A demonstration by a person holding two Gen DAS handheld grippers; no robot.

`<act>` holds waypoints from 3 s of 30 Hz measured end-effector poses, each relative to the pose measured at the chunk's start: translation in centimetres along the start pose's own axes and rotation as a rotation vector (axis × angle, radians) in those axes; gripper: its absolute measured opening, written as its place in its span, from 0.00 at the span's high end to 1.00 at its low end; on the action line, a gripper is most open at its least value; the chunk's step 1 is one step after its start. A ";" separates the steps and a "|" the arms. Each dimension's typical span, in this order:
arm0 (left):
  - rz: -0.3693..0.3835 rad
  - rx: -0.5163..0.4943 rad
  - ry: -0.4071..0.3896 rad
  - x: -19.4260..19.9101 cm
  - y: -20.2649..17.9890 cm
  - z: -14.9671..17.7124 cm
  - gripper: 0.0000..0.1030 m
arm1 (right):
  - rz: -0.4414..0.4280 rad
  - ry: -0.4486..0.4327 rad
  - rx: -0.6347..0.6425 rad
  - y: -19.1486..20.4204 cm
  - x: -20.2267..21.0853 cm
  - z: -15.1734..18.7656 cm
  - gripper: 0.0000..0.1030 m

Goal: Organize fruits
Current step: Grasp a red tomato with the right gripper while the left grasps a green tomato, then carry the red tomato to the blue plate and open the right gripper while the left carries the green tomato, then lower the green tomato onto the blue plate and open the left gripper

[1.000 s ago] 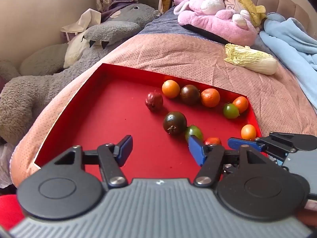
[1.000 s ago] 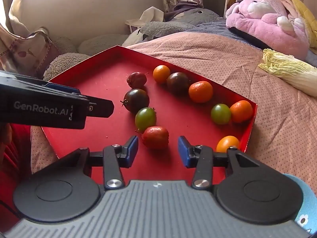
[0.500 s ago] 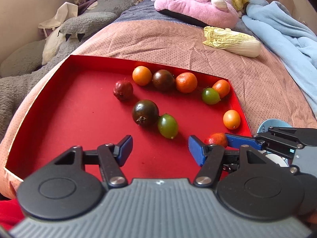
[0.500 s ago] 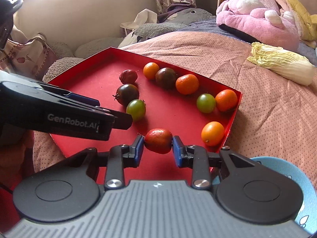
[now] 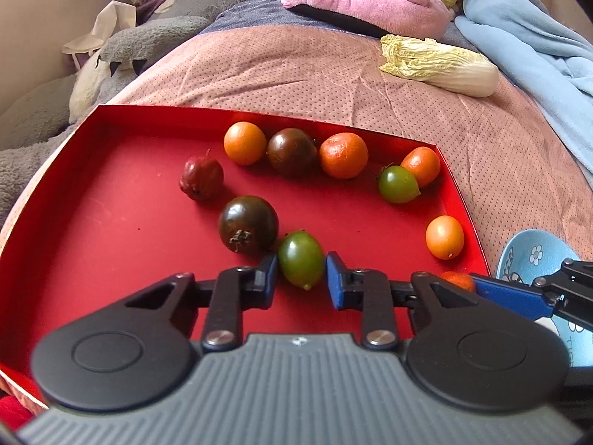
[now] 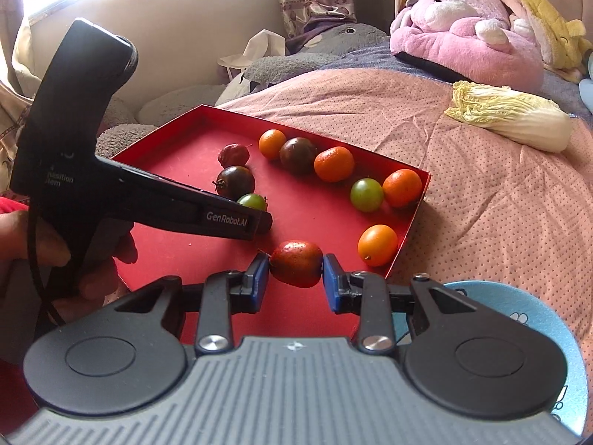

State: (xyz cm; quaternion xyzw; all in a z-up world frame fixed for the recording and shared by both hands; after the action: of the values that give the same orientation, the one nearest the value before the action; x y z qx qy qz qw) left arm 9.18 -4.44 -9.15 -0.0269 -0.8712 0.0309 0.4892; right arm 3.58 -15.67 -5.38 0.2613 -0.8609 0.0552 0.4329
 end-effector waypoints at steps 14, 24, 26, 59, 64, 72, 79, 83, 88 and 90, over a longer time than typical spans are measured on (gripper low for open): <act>0.011 -0.020 -0.035 1.3 -0.4 0.5 0.72 | 0.012 -0.010 -0.026 0.3 1.9 0.8 0.64; 0.027 -0.022 -0.060 2.5 -0.6 0.9 0.72 | 0.027 -0.019 -0.005 1.7 3.6 1.0 0.64; 0.028 -0.030 -0.065 2.6 -0.8 1.0 0.72 | 0.031 -0.019 -0.003 1.8 3.9 1.1 0.64; 0.066 -0.092 -0.144 5.2 -2.8 2.2 0.72 | 0.245 -0.041 -0.227 -9.6 9.5 8.4 0.64; 0.071 -0.091 -0.151 5.5 -2.9 2.3 0.72 | 0.280 -0.012 -0.275 -12.0 8.5 10.2 0.64; 0.073 -0.104 -0.160 5.8 -3.3 2.2 0.72 | 0.288 -0.004 -0.290 -13.1 7.1 10.3 0.64; 0.091 -0.137 -0.172 6.5 -4.5 2.2 0.72 | 0.296 -0.035 -0.293 -13.0 7.8 9.9 0.58; 0.125 -0.156 -0.178 7.1 -6.0 2.3 0.72 | 0.283 -0.068 -0.287 -12.3 8.9 9.4 0.48; 0.183 -0.200 -0.176 7.7 -9.0 2.9 0.72 | 0.291 -0.097 -0.278 -11.9 10.0 9.0 0.43; 0.209 -0.220 -0.173 8.0 -10.4 3.2 0.72 | 0.303 -0.108 -0.277 -12.0 10.4 8.8 0.42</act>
State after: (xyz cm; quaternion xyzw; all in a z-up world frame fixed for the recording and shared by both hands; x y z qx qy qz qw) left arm 2.15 -14.28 -3.21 -0.1680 -0.9006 -0.0117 0.4008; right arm -1.88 -32.94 -4.36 0.0694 -0.9118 -0.0131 0.4045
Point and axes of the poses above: each gripper's, at about its wrist camera, not at the fingertips, and x roughly against the way its jaws point, y to its left, z to its underside, the point moved 7 cm from there along -x, roughly the way its jaws point, and after that the axes turned 6 degrees about y, right-handed, at the moved point
